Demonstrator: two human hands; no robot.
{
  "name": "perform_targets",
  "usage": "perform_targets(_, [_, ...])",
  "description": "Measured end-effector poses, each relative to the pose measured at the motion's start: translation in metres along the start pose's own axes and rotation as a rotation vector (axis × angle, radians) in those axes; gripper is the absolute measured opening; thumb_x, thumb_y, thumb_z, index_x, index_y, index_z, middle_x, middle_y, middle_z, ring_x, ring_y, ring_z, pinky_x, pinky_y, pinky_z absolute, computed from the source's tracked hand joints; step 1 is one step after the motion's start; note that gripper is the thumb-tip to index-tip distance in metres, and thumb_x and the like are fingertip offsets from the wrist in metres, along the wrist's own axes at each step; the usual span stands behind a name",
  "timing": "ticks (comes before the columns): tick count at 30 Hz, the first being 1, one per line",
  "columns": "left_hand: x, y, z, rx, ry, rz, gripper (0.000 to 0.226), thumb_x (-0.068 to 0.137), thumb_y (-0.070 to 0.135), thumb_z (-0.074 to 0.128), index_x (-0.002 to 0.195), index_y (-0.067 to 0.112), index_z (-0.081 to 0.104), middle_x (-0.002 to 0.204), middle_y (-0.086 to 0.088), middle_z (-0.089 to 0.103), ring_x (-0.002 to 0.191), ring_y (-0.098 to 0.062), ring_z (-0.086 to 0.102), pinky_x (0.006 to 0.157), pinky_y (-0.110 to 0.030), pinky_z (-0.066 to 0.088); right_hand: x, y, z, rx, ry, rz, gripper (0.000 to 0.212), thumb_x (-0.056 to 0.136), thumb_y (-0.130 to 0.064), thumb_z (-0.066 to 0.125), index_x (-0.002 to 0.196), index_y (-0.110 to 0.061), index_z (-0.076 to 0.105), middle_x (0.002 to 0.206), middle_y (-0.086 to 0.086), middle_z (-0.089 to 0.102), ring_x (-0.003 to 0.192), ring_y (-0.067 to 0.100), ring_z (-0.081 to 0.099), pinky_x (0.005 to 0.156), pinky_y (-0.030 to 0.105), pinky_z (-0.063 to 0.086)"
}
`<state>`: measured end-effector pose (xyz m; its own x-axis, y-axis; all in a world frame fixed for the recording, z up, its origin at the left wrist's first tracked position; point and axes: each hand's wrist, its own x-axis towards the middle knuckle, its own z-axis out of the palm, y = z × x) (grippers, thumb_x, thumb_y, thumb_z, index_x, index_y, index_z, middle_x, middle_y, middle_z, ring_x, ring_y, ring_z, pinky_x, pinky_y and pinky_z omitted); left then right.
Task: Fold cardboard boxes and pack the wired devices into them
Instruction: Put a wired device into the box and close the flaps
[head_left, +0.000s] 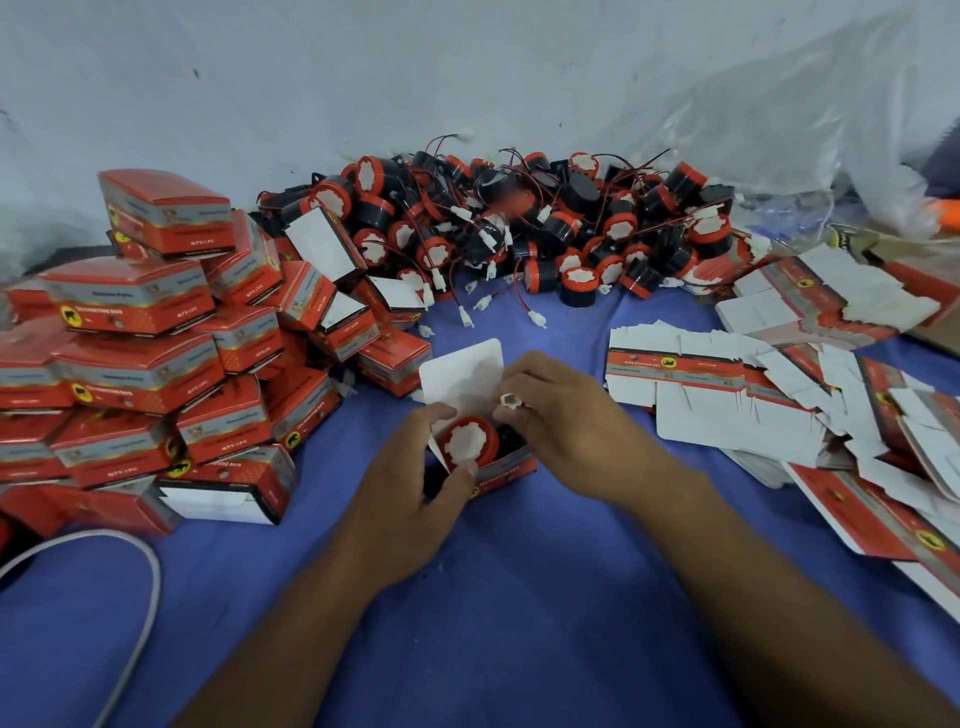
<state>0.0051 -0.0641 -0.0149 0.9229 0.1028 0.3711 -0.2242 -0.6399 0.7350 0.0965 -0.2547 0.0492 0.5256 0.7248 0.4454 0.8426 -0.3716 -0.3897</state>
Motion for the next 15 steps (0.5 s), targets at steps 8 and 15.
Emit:
perform_targets(8, [0.0001,0.0006,0.0001,0.021,-0.006,-0.029,0.045,0.095,0.036,0.061,0.134,0.033,0.040,0.085,0.014,0.052,0.078,-0.001,0.053,0.068,-0.008,0.037,0.0020,-0.0007,-0.0006,0.032,-0.019,0.154,0.019,0.101,-0.009,0.055,0.119,-0.005,0.056,0.087,0.010,0.065,0.076,0.029,0.060,0.071,0.046,0.049])
perform_targets(15, [-0.0016,0.0024,-0.0011,0.008,-0.015,-0.011,0.049,0.093,0.033,0.062,0.135,0.033,0.038,0.108,0.014,0.058,0.098,-0.002,0.057,0.082,-0.013,0.042,0.0001,0.0056,0.0041,-0.088,-0.086,0.095,0.015,0.097,-0.017,0.064,0.101,-0.016,0.079,0.101,0.000,0.067,0.101,0.023,0.053,0.095,0.045,0.040])
